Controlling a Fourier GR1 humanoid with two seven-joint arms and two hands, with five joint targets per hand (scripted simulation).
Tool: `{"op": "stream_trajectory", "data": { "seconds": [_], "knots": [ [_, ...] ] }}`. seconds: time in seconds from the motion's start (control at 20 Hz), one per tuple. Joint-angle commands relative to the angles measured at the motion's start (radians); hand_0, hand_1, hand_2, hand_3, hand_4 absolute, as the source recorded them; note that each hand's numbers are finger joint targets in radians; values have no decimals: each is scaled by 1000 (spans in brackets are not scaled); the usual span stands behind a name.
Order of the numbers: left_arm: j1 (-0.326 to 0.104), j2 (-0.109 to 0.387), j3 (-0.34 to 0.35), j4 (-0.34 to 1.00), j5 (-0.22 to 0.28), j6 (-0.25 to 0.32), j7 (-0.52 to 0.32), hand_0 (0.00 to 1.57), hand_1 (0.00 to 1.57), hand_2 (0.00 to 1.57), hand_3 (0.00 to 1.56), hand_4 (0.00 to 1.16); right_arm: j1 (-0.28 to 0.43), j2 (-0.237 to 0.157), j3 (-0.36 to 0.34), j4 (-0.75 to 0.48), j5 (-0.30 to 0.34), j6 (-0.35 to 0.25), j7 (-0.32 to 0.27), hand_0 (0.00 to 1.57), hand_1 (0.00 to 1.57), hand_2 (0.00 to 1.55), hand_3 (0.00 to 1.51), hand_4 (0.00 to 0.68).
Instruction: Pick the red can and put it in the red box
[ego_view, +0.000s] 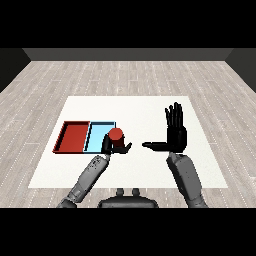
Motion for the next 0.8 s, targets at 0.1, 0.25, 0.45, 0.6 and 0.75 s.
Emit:
{"op": "stream_trajectory", "data": {
  "seconds": [0.1,0.25,0.45,0.6,0.75],
  "knots": [
    [-10,74,55,-94,-72,16,93,1571,1571,1571,1462,1118,81,2,-45,55,17,23,-40,0,0,0,0,0],
    [-37,189,116,-186,-66,-14,196,1571,1571,1557,1458,1112,125,-49,-130,151,-59,124,-102,0,0,0,0,0],
    [-9,232,163,-166,-69,-40,195,1571,1571,1556,1417,1118,263,-98,-180,172,-64,182,-158,0,0,0,0,0],
    [-23,312,198,-168,-122,-53,233,1571,1571,1558,1432,1134,275,-73,-146,211,-50,202,-167,0,0,0,0,0],
    [-128,313,223,10,-175,-39,260,1571,1571,1533,1402,1124,313,-59,-143,277,-42,232,-229,0,0,0,0,0]
  ]
}}
